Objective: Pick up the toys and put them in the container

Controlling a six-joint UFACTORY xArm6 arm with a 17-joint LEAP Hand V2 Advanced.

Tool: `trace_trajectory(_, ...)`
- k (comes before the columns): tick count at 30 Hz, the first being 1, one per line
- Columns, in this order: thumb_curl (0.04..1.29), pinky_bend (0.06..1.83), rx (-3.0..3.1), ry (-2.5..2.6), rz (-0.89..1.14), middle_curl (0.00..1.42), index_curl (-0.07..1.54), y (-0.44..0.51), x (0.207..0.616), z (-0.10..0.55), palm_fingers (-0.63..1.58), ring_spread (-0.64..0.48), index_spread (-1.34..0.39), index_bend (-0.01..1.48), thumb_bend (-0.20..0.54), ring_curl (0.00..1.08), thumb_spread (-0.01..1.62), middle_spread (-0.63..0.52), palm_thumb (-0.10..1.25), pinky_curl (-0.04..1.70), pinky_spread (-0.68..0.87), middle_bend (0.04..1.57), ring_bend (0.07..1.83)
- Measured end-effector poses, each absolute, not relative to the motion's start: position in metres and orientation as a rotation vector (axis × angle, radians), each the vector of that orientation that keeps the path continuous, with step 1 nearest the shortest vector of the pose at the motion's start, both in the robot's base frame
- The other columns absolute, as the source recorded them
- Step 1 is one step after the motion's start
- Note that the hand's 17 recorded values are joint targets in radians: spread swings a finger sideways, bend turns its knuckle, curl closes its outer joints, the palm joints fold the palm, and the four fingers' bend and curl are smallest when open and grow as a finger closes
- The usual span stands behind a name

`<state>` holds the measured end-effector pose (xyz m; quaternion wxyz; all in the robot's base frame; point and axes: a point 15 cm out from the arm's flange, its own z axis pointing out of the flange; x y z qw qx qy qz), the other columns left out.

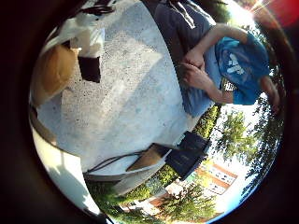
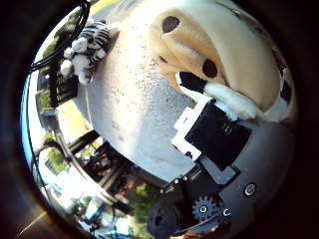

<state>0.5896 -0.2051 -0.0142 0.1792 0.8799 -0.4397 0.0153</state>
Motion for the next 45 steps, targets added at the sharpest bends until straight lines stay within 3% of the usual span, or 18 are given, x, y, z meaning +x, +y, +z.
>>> trace_trajectory(13, 0.61, 1.48, 2.403, -1.395, -0.439, 1.09, -0.01, -0.161, 0.507, 0.099, 0.94, -0.15, -0.94, 0.90, -0.014, 0.89, 1.12, -0.26, 1.04, 0.84, 0.18, 1.14, 1.34)
trace_trajectory(19, 0.64, 1.50, 2.455, -1.482, -0.664, 1.13, -0.01, -0.078, 0.478, 0.183, 0.89, -0.16, -0.98, 0.99, -0.013, 0.91, 1.16, -0.26, 1.01, 0.87, 0.16, 1.16, 1.37)
trace_trajectory(25, 0.64, 1.53, 2.489, -1.486, -0.709, 1.16, -0.02, 0.008, 0.458, 0.249, 0.84, -0.16, -1.01, 1.07, -0.014, 0.94, 1.20, -0.25, 0.99, 0.89, 0.15, 1.18, 1.39)
trace_trajectory(35, 0.65, 1.56, 2.526, -1.633, -0.794, 1.18, -0.02, 0.182, 0.445, 0.266, 0.80, -0.17, -1.01, 1.13, -0.013, 0.96, 1.22, -0.25, 1.01, 0.92, 0.13, 1.21, 1.43)
trace_trajectory(45, 0.64, 1.58, 2.530, -1.701, -0.675, 1.19, -0.02, 0.294, 0.468, 0.174, 0.75, -0.17, -0.99, 1.18, -0.031, 0.97, 1.23, -0.25, 0.96, 0.94, 0.12, 1.25, 1.45)
